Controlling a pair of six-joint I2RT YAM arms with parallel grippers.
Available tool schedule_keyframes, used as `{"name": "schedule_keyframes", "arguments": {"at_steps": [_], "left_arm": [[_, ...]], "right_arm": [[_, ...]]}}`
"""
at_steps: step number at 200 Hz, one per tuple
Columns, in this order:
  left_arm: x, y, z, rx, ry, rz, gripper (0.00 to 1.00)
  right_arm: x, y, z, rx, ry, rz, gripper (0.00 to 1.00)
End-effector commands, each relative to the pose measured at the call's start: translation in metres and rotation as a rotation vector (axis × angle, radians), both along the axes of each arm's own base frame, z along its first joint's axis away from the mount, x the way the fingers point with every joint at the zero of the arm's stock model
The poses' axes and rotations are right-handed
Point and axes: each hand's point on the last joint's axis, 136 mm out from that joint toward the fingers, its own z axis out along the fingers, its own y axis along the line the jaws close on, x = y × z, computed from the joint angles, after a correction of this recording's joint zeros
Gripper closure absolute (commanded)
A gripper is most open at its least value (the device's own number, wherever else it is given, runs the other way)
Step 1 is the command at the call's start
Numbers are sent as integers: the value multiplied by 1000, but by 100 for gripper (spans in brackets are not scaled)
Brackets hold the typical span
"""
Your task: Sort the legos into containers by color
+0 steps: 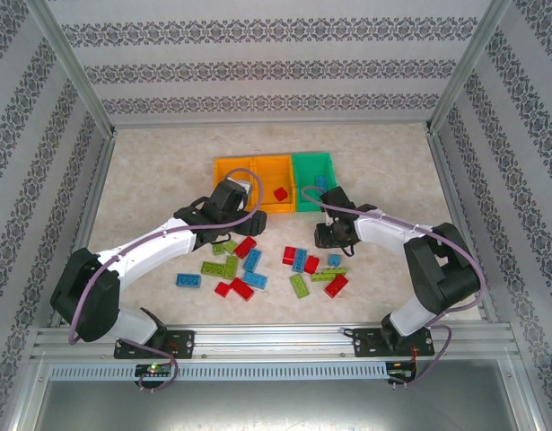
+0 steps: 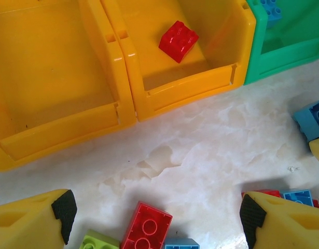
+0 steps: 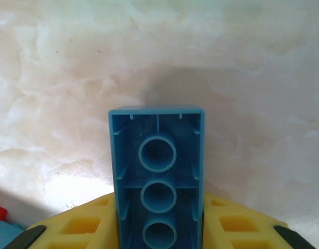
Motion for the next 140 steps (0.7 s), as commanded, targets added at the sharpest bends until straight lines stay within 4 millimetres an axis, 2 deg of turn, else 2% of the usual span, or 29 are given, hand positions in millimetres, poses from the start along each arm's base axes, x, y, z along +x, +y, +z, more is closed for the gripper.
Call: {"name": "schedule_keyframes", "arguments": {"at_steps": [1,55,86,108,140], "left_arm": [[2,2,8,-31,-29,19,16],[1,4,8,-27,-29,26,16],[1,4,6,-28,-27,25,16],[0,3,3,-31,-18,22,16],[-4,5,-2,-22,1,21,16]], "right_arm": [[7,7,18,68,-62,-19,69],[24,9,63,145,-169,-50,73],[49,7,92,175,-241,-81,73],[73,8,99,180,-251,-101,73],[110,11,95,172,-243,-119,72]]}}
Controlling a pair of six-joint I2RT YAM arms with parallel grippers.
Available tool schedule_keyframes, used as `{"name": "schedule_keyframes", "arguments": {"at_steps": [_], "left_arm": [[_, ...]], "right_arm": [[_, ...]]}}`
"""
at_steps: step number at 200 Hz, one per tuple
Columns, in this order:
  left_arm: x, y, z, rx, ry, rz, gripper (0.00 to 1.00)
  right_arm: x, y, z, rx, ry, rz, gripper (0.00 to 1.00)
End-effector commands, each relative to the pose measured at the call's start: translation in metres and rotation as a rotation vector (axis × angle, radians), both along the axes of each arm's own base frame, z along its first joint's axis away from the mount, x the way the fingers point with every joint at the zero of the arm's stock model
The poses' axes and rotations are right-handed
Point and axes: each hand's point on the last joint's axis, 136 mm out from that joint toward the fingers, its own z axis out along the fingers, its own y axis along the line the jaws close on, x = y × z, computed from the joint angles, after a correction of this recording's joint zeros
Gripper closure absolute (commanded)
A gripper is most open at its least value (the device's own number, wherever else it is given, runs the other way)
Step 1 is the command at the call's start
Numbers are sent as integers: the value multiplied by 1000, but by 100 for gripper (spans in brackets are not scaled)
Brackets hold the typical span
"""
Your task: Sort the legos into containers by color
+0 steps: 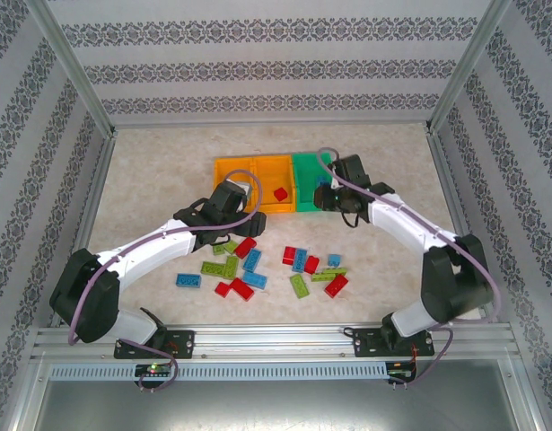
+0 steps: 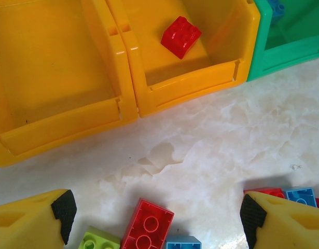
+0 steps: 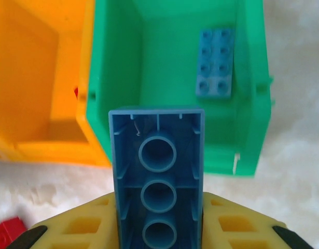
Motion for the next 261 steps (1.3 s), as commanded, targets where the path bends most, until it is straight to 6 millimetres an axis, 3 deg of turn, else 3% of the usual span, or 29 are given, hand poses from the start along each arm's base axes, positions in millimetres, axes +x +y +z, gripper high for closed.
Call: {"name": "schedule_keyframes", "arguments": {"at_steps": [1,57,100,123,143,182,209,236,261], "left_arm": [[-2,3,1,-20,-4,16,16],[-8,3,-11,-8,38,2,16],[-10,1,-16,-9,51,-3,16],[-11,0,-17,-14,54,-2,16],[-11,-1,-17,-20,50,-2,16],[-11,-7,-20,-36,47,-17,16],[-12,-12,-21,-39,44,-39,16],[-14,-16,-22,-41,38,-52,16],[-15,-17,-23,-42,38,-58,16]], "right_arm": [[22,2,-10,0,27,-15,72],[61,6,-24,-16,57,-45,57],[53,10,-17,-9,41,-16,37],[27,3,-13,-36,69,-17,27],[-10,-10,-17,-69,113,-38,24],[-90,-36,-48,-89,273,-100,26],[-133,-37,-63,-118,371,-95,31],[-163,-35,-74,-136,428,-102,34],[-175,-37,-80,-132,436,-129,37]]}}
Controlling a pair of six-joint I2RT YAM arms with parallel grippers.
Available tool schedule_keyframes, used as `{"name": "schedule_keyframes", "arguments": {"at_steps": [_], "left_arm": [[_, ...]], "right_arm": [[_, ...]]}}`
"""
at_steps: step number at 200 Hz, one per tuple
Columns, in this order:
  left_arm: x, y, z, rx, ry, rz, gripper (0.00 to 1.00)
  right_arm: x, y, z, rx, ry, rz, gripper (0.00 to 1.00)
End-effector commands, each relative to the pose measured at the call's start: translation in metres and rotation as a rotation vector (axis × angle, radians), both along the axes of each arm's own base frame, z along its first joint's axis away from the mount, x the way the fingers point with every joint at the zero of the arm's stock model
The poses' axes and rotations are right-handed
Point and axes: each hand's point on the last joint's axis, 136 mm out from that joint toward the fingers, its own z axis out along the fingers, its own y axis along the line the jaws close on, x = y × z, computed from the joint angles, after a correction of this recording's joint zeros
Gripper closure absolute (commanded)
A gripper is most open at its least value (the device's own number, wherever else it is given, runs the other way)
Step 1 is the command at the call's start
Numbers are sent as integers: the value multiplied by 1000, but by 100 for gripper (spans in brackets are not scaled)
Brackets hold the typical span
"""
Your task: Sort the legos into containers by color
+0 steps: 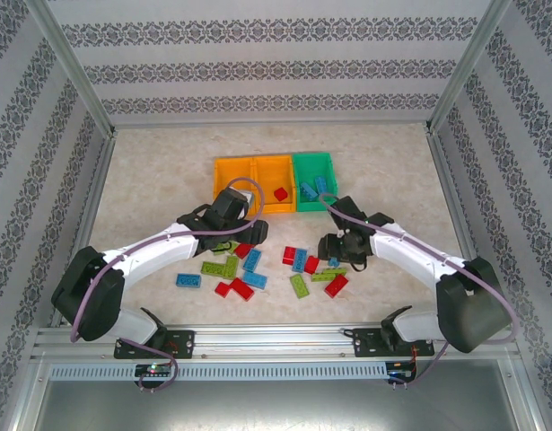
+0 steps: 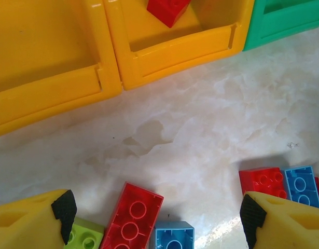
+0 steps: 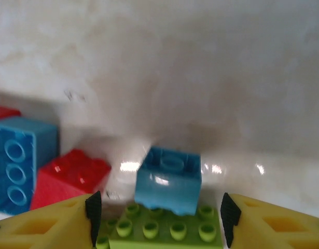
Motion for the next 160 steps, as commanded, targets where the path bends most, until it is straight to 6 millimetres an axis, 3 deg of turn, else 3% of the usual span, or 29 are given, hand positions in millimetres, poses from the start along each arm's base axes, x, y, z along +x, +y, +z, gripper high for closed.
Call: {"name": "schedule_keyframes", "arguments": {"at_steps": [1,160], "left_arm": [[0,-7,-1,-18,-16,-13,16],[-2,-9,-3,-12,-8,-16,16]], "right_arm": [[-14,-11,-5,-27,24,-73,37],[9,-1,-24,-86,-8,-46,42]]}}
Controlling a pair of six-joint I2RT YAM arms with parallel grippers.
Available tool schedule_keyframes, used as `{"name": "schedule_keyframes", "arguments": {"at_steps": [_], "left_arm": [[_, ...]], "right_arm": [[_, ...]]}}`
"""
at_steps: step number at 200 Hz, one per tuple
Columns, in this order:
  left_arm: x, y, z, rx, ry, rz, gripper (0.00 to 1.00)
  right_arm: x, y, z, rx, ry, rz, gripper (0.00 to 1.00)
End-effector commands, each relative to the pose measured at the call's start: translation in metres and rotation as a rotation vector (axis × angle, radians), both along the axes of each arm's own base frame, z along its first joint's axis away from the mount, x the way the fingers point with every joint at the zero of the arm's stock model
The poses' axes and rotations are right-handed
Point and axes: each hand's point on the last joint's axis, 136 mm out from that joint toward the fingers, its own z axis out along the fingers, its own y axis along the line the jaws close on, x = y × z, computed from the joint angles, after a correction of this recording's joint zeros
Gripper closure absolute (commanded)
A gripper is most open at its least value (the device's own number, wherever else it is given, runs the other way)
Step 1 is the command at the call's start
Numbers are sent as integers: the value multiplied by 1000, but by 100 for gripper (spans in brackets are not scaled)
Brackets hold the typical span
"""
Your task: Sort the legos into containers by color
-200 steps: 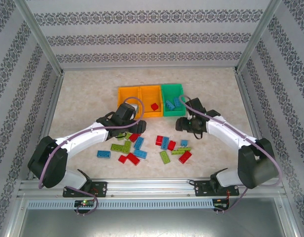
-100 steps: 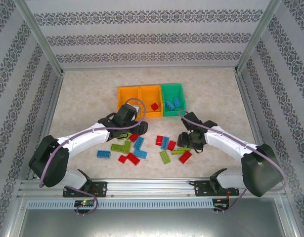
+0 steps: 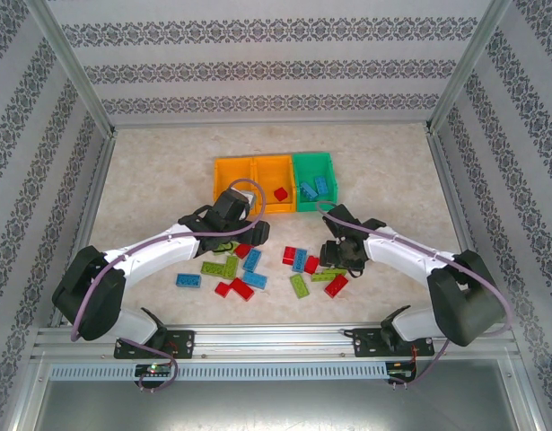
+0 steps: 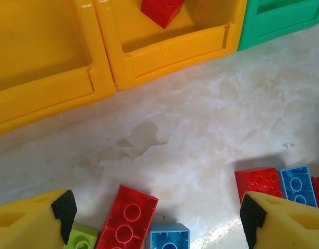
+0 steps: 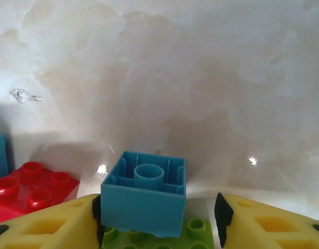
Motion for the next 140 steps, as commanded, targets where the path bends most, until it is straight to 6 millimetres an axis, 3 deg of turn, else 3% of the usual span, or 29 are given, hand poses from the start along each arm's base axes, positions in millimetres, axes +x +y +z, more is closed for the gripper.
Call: {"name": "schedule_keyframes", "arguments": {"at_steps": [1,44,68,102,140], "left_arm": [[-2,-6,-3,-7,-2,-9,16],[-3,-4,-5,0,1,-5,16],[-3,-4,-5,2,2,-4,16],[-6,-5,-5,35,-1,-30,16],[-14,-4,-11,109,7,-54,16]], "right_arm": [[12,3,1,-25,-29,-1,42],[17,2,-3,-50,-39,1,57],[22,2,5,-54,-82,2,65],[42,5,35,-30,-192,17,67],[86,12,75,22,-300,33,67]]}}
